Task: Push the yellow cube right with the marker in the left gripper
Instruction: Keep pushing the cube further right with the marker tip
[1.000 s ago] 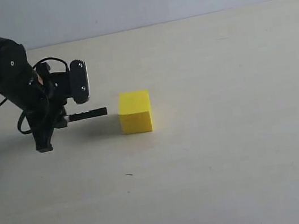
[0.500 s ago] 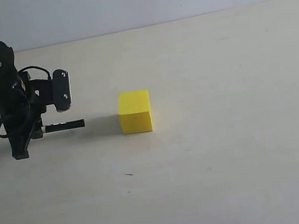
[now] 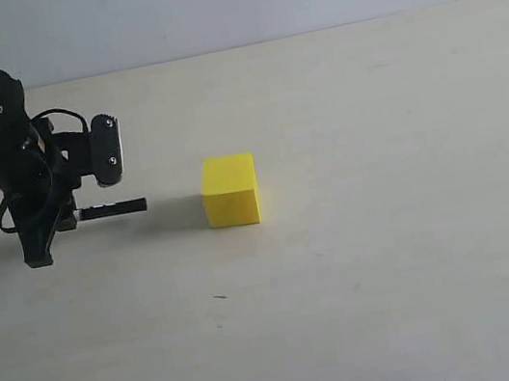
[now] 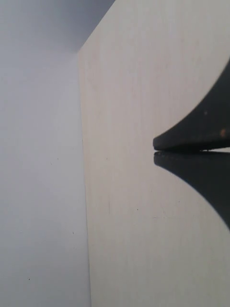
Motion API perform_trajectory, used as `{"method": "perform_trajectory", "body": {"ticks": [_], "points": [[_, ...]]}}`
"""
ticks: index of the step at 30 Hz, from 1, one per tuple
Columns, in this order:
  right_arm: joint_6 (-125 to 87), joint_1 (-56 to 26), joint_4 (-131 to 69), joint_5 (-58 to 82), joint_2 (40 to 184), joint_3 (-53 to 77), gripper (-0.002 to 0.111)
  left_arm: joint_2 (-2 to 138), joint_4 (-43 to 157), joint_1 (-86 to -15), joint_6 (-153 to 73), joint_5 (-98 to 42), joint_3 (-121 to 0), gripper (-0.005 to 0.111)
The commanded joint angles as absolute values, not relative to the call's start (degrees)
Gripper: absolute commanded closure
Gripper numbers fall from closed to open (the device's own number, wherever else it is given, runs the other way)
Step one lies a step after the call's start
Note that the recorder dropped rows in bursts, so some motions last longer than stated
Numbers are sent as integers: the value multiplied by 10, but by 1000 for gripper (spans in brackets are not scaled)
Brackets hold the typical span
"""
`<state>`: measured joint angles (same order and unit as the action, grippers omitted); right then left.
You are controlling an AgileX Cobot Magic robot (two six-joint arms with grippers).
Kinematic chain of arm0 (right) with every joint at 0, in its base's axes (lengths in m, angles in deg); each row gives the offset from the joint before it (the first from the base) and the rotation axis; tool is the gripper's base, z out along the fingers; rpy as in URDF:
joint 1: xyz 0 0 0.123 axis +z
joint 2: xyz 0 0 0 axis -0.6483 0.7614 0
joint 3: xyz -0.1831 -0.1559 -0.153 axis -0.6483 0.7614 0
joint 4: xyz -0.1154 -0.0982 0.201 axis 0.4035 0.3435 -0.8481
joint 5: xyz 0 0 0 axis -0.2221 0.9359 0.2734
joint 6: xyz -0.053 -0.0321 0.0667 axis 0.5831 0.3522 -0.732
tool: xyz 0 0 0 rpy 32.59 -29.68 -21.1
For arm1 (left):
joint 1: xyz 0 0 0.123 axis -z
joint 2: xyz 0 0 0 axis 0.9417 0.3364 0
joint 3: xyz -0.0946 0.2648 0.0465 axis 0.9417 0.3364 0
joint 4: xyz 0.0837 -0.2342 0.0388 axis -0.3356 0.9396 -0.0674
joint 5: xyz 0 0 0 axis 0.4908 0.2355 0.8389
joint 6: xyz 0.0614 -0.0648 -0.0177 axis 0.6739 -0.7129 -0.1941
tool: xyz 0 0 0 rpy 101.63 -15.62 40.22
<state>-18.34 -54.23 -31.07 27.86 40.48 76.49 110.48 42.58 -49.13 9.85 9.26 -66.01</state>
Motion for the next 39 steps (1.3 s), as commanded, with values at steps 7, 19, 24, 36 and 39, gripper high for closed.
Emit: {"method": "perform_trajectory", "body": {"ticks": [7, 19, 24, 36, 39], "points": [[-180, -544, -311, 275, 403, 767, 108, 1101, 426, -490, 94, 72, -662, 107], [-180, -544, -311, 275, 403, 767, 108, 1122, 376, -363, -3, 43, -675, 107], [-180, -544, -311, 275, 403, 767, 108, 1122, 353, -419, -41, 103, -675, 107], [-180, -544, -311, 275, 403, 767, 108, 1157, 386, -310, -71, 19, -723, 107], [-180, -544, -311, 275, 403, 767, 108, 1169, 382, -284, -99, 46, -755, 107]]}}
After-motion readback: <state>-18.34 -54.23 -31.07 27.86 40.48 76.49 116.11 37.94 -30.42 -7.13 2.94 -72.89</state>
